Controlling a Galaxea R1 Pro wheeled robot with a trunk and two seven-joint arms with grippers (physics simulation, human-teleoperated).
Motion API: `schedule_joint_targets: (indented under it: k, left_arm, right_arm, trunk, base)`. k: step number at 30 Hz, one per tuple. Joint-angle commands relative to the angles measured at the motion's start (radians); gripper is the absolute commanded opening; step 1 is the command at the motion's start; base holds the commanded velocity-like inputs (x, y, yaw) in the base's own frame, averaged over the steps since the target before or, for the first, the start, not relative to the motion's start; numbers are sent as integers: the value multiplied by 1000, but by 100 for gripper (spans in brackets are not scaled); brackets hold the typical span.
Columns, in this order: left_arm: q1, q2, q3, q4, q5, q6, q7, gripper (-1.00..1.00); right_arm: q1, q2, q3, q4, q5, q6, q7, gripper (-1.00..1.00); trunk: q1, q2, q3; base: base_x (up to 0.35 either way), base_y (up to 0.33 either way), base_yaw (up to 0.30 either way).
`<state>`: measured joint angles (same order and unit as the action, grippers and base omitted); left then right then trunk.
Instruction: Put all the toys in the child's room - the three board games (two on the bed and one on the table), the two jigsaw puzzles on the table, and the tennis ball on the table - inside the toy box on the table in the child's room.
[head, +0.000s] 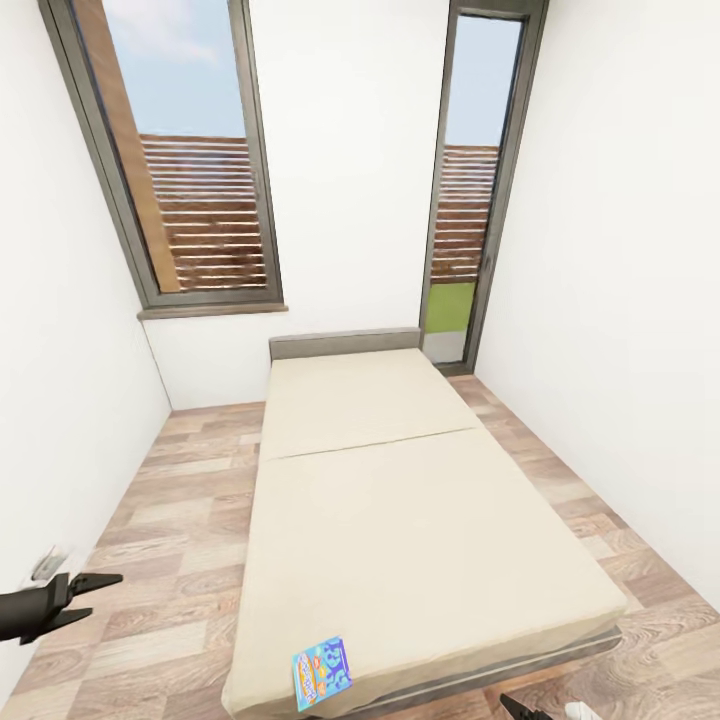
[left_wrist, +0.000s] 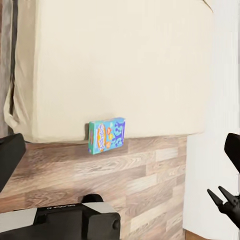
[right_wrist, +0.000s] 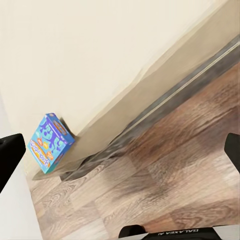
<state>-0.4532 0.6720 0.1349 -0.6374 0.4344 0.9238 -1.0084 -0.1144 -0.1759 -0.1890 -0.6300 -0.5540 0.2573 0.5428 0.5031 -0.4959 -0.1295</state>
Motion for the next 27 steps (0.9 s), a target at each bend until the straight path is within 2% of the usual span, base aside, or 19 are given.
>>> schedule_joint_targets:
  k: [1, 5, 9, 15, 27]
  left_arm:
    - [-1, 0, 4, 0, 0, 7, -3, 100]
    - [-1, 0, 35, -1, 0, 14, -3, 100]
    - [-1, 0, 46, -1, 1, 15, -3, 100]
    - [-1, 0, 49, -1, 1, 16, -3, 100]
    - [-1, 1, 50, -1, 0, 16, -3, 100]
  right_arm:
    - [-1, 0, -3, 0, -9, 10, 2, 100]
    - [-1, 1, -3, 0, -9, 10, 1, 100]
    - [-1, 1, -3, 0, -9, 10, 0, 100]
    - [-1, 1, -2, 0, -8, 10, -2, 100]
    - [-1, 0, -3, 0, -16, 13, -3, 100]
  trunk:
    - [4, -9, -5]
    - [20, -37, -18]
    - [35, -65, -30]
    - [58, -107, -49]
    - [104, -191, -87]
  base:
    - [0, 0, 0]
    - [0, 0, 0]
    - [-100, 0, 0]
    - [-173, 0, 0]
    - [-13, 0, 0]
